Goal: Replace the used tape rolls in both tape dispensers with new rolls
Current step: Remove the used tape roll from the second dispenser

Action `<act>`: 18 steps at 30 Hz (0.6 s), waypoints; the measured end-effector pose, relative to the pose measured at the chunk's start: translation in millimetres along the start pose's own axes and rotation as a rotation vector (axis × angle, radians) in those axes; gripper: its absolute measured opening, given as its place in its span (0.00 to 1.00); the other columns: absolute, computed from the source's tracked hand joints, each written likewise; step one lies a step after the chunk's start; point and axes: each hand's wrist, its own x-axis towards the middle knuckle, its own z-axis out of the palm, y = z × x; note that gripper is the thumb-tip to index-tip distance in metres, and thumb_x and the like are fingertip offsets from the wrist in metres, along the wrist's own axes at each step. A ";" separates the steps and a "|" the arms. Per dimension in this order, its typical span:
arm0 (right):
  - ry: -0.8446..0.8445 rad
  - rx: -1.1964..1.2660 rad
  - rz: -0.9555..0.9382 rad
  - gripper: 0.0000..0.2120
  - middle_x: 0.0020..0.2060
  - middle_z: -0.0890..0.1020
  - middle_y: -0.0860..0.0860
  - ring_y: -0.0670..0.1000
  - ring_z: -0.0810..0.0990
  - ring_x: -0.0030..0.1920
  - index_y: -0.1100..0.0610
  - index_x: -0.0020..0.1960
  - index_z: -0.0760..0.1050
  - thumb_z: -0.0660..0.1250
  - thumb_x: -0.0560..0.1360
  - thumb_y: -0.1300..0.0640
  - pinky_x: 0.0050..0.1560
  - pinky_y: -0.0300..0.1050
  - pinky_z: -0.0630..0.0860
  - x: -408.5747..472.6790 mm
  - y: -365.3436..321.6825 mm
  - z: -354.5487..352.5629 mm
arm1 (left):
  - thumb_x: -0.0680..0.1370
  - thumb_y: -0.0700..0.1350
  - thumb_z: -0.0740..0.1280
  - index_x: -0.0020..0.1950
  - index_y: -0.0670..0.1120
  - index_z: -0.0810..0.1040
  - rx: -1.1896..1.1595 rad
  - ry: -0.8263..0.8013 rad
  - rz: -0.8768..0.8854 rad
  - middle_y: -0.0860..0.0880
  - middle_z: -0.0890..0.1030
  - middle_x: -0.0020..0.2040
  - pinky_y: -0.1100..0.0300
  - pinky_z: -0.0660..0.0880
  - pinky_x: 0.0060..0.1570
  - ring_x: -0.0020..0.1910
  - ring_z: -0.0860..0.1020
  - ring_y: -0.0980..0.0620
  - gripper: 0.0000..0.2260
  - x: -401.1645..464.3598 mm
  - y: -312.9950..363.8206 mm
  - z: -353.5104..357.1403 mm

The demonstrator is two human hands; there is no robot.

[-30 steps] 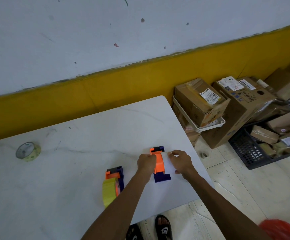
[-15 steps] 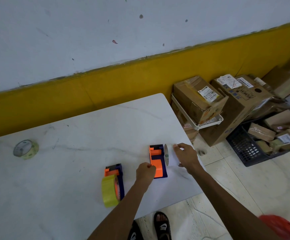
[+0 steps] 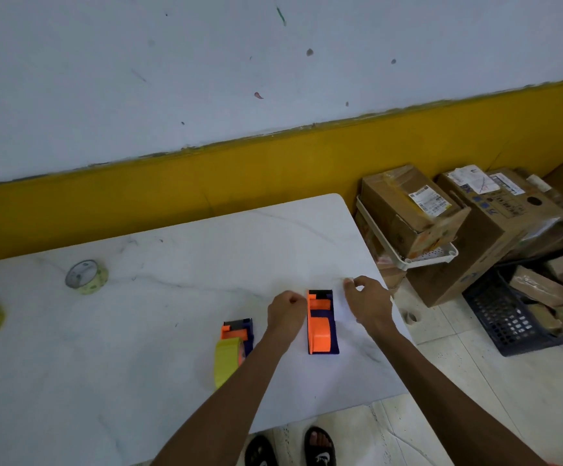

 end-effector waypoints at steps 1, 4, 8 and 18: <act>-0.004 0.005 -0.033 0.19 0.53 0.84 0.57 0.56 0.82 0.47 0.60 0.59 0.78 0.61 0.78 0.47 0.52 0.57 0.81 -0.6 -8.3 2.2 | 0.76 0.41 0.61 0.47 0.40 0.81 -0.042 0.003 0.018 0.44 0.82 0.44 0.61 0.73 0.38 0.39 0.76 0.52 0.09 -1.8 6.8 -5.0; -0.049 0.015 -0.163 0.18 0.52 0.84 0.57 0.51 0.76 0.43 0.60 0.57 0.79 0.61 0.79 0.48 0.48 0.46 0.75 -5.8 -38.3 14.2 | 0.77 0.42 0.61 0.40 0.48 0.80 -0.159 0.021 0.069 0.47 0.82 0.42 0.56 0.74 0.43 0.41 0.78 0.51 0.09 -9.9 25.3 -23.2; -0.180 0.057 -0.291 0.17 0.52 0.84 0.56 0.54 0.80 0.46 0.58 0.55 0.80 0.60 0.78 0.47 0.50 0.47 0.77 -24.5 -81.5 45.7 | 0.77 0.45 0.60 0.31 0.48 0.71 -0.172 0.122 0.160 0.49 0.74 0.33 0.57 0.68 0.37 0.34 0.70 0.51 0.14 -23.1 32.9 -56.3; -0.419 0.066 -0.500 0.16 0.51 0.83 0.55 0.57 0.82 0.48 0.57 0.52 0.81 0.61 0.76 0.47 0.48 0.59 0.82 -120.1 -154.6 139.0 | 0.79 0.39 0.60 0.30 0.50 0.67 -0.226 0.425 0.123 0.52 0.70 0.31 0.61 0.64 0.33 0.32 0.68 0.55 0.17 -68.2 -16.8 -183.9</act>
